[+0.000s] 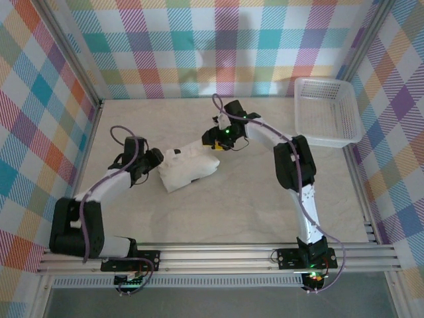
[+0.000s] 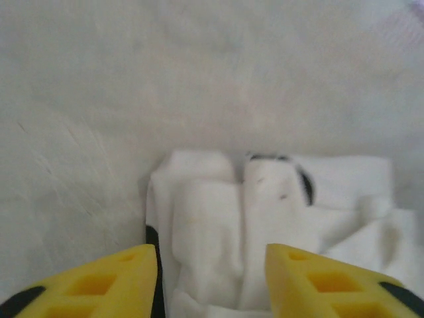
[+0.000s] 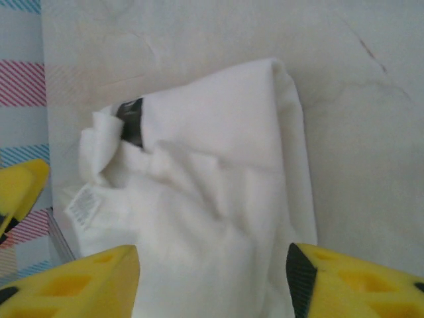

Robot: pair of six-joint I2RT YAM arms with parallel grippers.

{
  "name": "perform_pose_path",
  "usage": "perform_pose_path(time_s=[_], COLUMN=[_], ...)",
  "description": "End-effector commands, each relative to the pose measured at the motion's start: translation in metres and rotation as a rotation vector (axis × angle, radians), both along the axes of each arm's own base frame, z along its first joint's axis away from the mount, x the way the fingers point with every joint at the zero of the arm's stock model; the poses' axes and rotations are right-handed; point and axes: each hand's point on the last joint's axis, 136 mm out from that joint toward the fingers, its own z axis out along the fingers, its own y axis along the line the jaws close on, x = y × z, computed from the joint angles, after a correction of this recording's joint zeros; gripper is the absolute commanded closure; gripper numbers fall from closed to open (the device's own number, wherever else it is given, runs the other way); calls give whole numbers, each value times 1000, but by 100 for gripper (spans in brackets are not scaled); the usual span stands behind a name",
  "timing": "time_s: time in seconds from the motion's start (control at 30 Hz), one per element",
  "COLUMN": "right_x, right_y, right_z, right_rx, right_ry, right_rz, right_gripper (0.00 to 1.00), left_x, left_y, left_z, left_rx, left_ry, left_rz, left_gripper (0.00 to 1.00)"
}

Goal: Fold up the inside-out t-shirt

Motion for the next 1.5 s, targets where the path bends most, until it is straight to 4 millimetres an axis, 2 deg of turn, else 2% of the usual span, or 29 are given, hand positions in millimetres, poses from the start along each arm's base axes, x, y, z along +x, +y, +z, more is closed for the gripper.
perform_pose_path(time_s=[0.0,0.07,0.13,0.23,0.27,0.3,0.37,0.4,0.43,0.47,0.5,0.57,0.63,0.73,0.77,0.83,0.93,1.03,1.1,1.2,1.27,1.33,1.4,1.47], right_x=[-7,-19,-32,-50,-53,-55,-56,-59,-61,-67,-74,-88,-104,-112,-109,-104,-98,-93,-89,-81,-72,-61,-52,-48], right_y=[-20,-27,-27,-11,-5,0,9,10,10,10,6,-5,-23,-51,-60,-67,-61,-54,-41,-14,3,10,16,17], right_z=[26,14,4,-7,-11,-18,-31,-40,-47,-53,-59,-67,-80,-98,-100,-88,-45,-11,-1,-9,-26,-41,-38,-21], right_rx=[-20,-49,-42,-5,-11,-16,-22,-40,-60,-89,-123,-179,-247,-367,-427,-487,-431,-359,-316,-269,-258,-275,-282,-266], right_ry=[-84,-70,-38,23,28,36,73,110,135,146,143,130,127,59,31,-18,-94,-152,-184,-165,-134,-119,-124,-149], right_rz=[-68,-78,-68,-30,-20,-15,-24,-38,-46,-48,-53,-71,-98,-90,-74,-32,-34,-88,-99,-98,-94,-104,-93,-93], right_gripper=[33,31,30,34,38,48,76,94,100,100,100,100,100,89,88,82,64,61,60,58,57,57,56,55], left_x=[-24,-40,-55,-73,-77,-79,-76,-72,-68,-64,-61,-60,-63,-76,-79,-78,-74,-67,-63,-57,-51,-46,-34,-29], left_y=[14,8,-5,-24,-28,-33,-41,-44,-46,-46,-44,-38,-34,-22,-22,-20,-26,-31,-35,-42,-46,-53,-67,-75], left_z=[9,2,-11,-37,-46,-52,-60,-63,-64,-68,-75,-89,-105,-125,-125,-115,-79,-42,-31,-37,-47,-58,-63,-68], left_rx=[24,-23,-101,-194,-213,-227,-248,-252,-247,-232,-210,-156,-109,22,49,69,42,9,-15,-49,-73,-115,-181,-219], left_ry=[23,63,106,194,222,241,265,278,291,308,335,381,423,477,473,444,365,264,243,269,297,323,319,324], left_rz=[40,32,-3,-36,-44,-51,-71,-80,-87,-88,-85,-77,-89,-107,-125,-133,-154,-160,-168,-169,-160,-162,-187,-200], left_gripper=[39,29,23,17,16,17,26,42,55,70,78,84,87,88,86,78,57,39,33,31,30,30,30,30])
